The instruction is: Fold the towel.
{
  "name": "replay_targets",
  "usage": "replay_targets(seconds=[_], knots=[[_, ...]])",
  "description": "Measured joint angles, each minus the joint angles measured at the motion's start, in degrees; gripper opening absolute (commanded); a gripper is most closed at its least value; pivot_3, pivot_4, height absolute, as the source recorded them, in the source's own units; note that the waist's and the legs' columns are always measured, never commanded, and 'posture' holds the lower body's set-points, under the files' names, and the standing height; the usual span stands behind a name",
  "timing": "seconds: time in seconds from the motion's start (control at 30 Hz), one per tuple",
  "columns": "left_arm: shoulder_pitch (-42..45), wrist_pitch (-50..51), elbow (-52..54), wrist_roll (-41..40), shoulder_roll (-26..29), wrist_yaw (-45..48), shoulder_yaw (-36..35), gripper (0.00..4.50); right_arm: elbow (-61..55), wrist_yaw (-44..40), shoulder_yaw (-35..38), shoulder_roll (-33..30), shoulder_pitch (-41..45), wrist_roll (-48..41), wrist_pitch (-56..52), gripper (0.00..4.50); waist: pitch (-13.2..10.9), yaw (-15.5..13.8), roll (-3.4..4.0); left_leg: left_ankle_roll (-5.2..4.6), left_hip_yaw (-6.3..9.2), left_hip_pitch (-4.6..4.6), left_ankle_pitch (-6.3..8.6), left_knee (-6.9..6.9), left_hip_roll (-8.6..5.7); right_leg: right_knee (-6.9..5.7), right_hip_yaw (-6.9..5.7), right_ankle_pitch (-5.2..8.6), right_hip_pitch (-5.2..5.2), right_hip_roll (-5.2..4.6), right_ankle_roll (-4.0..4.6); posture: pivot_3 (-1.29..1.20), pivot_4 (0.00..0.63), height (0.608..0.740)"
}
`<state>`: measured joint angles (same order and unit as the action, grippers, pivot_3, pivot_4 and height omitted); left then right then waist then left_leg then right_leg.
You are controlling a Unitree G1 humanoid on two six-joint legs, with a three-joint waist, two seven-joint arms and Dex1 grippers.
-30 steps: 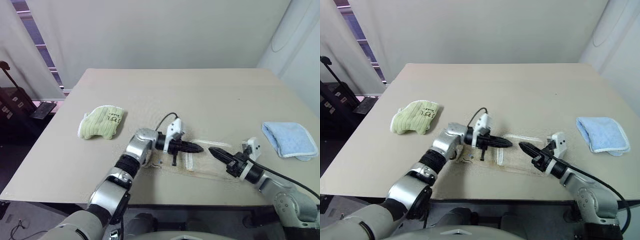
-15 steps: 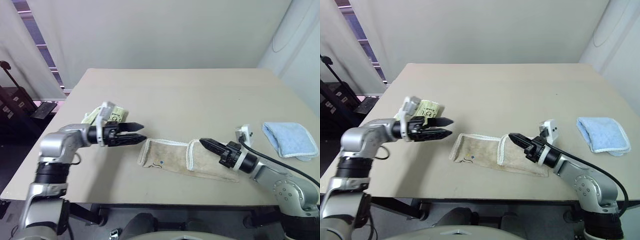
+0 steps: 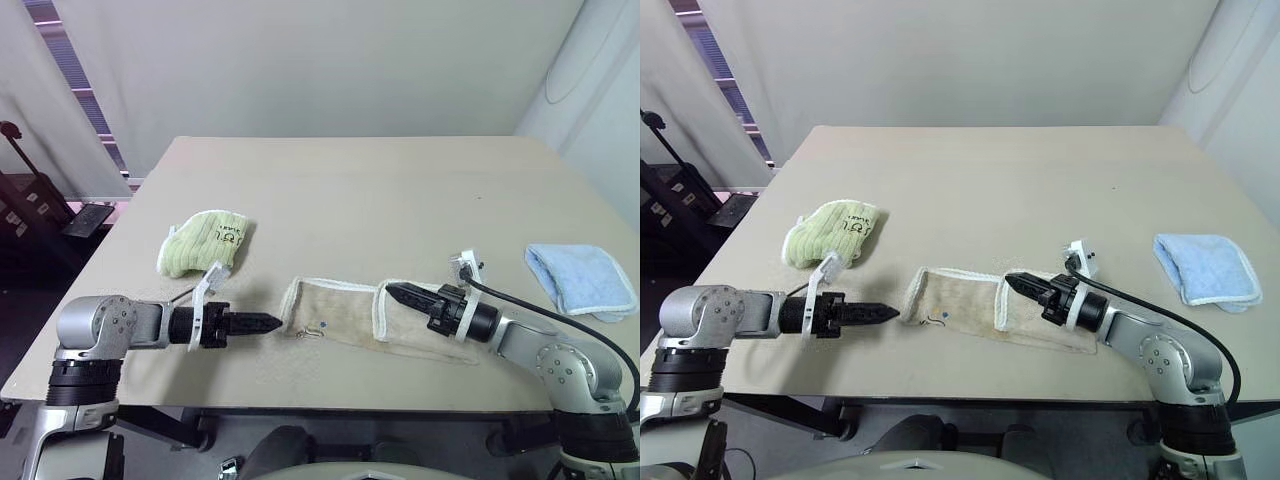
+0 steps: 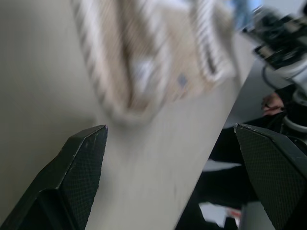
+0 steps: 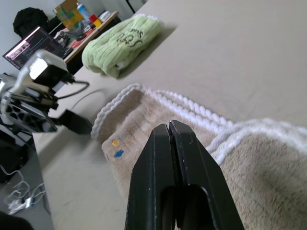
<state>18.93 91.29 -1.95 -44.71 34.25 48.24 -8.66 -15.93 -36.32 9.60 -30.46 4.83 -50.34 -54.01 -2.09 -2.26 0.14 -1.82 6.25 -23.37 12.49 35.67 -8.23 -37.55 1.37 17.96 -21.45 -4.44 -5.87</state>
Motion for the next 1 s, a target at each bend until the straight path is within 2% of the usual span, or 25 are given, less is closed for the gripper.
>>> replay_targets(seconds=[0.3, 0.6, 1.0], knots=[[3.26, 0.92, -6.81, -4.78, -3.38, -7.58, -1.21, 4.48, 0.31, 2.08, 0.21, 0.56, 0.25, -0.54, -1.30, 0.00, 0.17, -0.52, 0.36, 0.01, -0.01, 0.02, 0.00, -0.02, -0.10, 0.14, -0.01, -0.03, 0.14, -0.14, 0.15, 0.00, 0.000, 0.740], [9.57, 0.93, -13.94, -4.14, -12.05, -15.71, -3.01, 4.48, 0.43, 4.76, 1.09, 1.54, 0.39, -0.62, -1.32, 0.00, 0.22, -3.04, 0.47, 0.01, -0.06, 0.02, 0.00, 0.00, -0.22, 0.22, -0.06, -0.19, 0.36, -0.30, 0.33, 0.00, 0.000, 0.740], [13.49, 0.91, -16.26, -4.42, -15.52, -19.44, -0.93, 4.48, 0.59, 7.73, 2.16, 2.47, 0.39, -0.55, -1.40, 0.00, 0.22, -3.52, 0.47, 0.01, -0.06, -0.04, 0.00, -0.04, -0.27, 0.42, -0.04, -0.19, 0.38, -0.30, 0.29, 0.00, 0.000, 0.740]])
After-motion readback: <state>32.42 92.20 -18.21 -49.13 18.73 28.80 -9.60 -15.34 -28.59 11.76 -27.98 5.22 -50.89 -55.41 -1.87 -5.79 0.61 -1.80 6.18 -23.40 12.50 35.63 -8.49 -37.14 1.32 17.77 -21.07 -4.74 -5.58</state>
